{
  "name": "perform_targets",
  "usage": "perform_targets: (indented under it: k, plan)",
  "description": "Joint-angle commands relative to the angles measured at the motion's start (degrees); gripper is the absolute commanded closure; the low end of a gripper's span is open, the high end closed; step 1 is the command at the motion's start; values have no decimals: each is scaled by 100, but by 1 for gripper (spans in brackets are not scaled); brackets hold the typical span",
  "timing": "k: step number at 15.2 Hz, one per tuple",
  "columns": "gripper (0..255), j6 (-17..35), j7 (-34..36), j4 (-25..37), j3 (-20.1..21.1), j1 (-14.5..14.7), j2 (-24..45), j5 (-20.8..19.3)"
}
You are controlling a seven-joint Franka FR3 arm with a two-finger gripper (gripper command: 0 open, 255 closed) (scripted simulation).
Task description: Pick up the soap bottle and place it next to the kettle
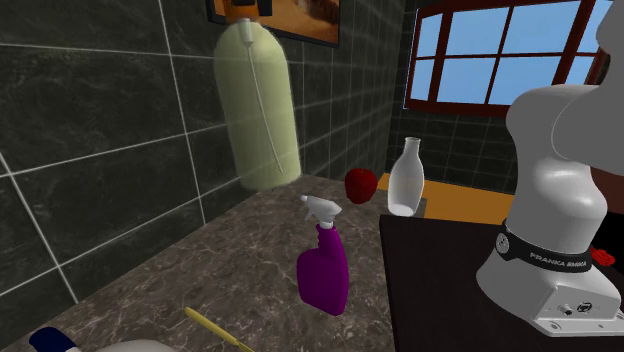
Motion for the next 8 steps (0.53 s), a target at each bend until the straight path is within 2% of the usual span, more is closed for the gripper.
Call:
perform_targets:
  k: [1, 8]
  plan:
    - [255, -2, 291, 132, 179, 104, 115, 26]
    - [255, -20, 1297, 736, 790, 489, 670, 19]
